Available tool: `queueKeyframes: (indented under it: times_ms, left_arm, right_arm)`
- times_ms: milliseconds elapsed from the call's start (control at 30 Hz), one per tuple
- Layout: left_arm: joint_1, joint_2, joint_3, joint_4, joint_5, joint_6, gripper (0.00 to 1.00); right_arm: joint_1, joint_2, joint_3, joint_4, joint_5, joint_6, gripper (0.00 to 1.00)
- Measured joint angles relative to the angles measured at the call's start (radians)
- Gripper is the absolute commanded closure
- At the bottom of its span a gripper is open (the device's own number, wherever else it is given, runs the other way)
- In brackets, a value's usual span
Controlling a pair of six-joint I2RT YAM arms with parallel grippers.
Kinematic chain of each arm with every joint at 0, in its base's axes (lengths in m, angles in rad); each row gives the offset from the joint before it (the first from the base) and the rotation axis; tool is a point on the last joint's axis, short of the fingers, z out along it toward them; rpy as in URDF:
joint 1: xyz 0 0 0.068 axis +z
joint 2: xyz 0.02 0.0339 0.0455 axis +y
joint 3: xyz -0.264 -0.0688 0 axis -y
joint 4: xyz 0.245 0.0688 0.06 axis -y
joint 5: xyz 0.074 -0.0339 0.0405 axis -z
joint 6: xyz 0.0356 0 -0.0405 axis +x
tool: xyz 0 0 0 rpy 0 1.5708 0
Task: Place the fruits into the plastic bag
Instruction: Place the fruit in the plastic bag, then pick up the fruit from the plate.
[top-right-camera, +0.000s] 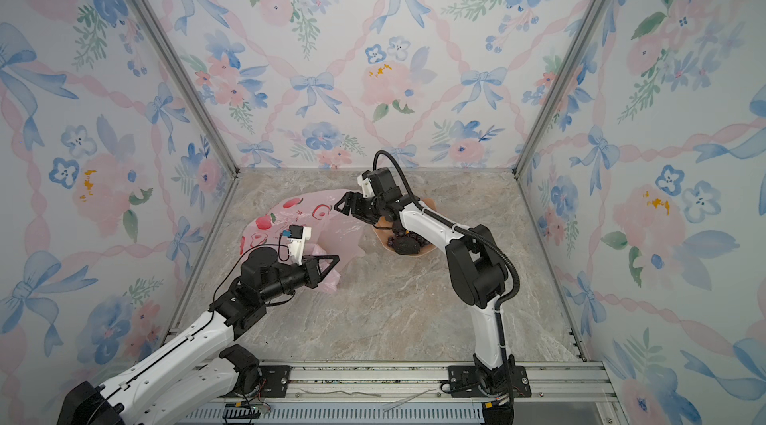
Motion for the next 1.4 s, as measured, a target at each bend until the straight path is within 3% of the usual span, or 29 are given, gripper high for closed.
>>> queueKeyframes:
  times_ms: [333,500,567,733,967,1133,1400]
  left_arm:
    - [0.000,0.013,0.000,-0.004,0.000,0.000,1.00]
    - [0.000,0.013,0.000,-0.004,-0.005,0.000,1.00]
    - [0.000,0.013,0.000,-0.004,-0.011,0.000,1.00]
    - [0.000,0.013,0.000,-0.006,-0.042,-0.005,1.00]
    - [0.002,0.013,0.000,-0.022,-0.073,-0.008,1.00]
    - [0.005,0.013,0.000,-0.022,-0.080,-0.008,1.00]
    - [0.006,0.018,0.009,-0.027,-0.080,-0.008,1.00]
  right_arm:
    - [-0.054,-0.009,-0.099,0.312,-0.126,0.210,0.19]
    - [-0.063,-0.020,-0.113,0.350,-0.161,0.245,0.13]
    - [-0.058,-0.047,-0.119,0.293,-0.167,0.225,0.07]
    - [-0.034,-0.156,-0.116,0.008,-0.140,0.064,0.02]
    - [0.033,-0.310,-0.130,-0.397,-0.021,-0.183,0.04]
    - [0.058,-0.433,-0.182,-0.564,0.063,-0.265,0.04]
    - [-0.041,-0.512,-0.163,-0.743,0.240,-0.376,0.04]
